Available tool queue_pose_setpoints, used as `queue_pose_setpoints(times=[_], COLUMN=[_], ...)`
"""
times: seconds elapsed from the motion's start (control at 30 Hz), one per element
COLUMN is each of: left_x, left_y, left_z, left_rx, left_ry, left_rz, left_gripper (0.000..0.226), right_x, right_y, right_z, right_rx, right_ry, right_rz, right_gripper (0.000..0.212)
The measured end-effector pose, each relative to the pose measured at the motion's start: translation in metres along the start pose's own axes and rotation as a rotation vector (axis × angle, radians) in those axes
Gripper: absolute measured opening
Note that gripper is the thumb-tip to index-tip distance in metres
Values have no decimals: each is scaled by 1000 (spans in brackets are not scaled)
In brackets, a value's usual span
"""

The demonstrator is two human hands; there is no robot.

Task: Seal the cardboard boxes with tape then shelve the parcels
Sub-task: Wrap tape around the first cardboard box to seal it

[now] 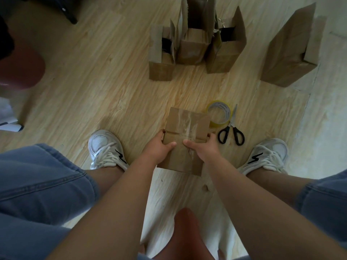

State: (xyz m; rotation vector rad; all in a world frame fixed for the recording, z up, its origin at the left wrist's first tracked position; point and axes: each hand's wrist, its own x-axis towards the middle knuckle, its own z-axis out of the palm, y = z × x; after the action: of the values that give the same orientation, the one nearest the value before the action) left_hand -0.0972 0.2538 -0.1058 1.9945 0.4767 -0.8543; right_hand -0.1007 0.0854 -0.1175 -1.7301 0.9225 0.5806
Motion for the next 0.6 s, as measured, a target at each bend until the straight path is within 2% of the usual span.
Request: queue_pose_setpoints(times=[0.13, 0.33, 0.43, 0.5, 0.6], left_x=[4, 5, 6, 8, 8], left_y=[1, -8, -8, -7, -9], left_z=[-5, 1, 0, -1, 0], left_rx=[-68, -32, -68, -74, -52], left_ry=[-34, 24, 28, 28, 29], left_rz=[-10, 21, 53, 74, 78], left_gripper=[67, 61, 60, 59, 62], right_x=[9, 14, 15, 18, 34], right_y=[-12, -11, -22, -31, -24], right_z=[0, 8, 13, 17, 25], right_rx=[91, 62, 143, 175, 171], right_ry=[-21, 62, 30, 47, 76], right_rz=[133, 112, 197, 249, 230], right_gripper=[99, 93, 106, 125, 140])
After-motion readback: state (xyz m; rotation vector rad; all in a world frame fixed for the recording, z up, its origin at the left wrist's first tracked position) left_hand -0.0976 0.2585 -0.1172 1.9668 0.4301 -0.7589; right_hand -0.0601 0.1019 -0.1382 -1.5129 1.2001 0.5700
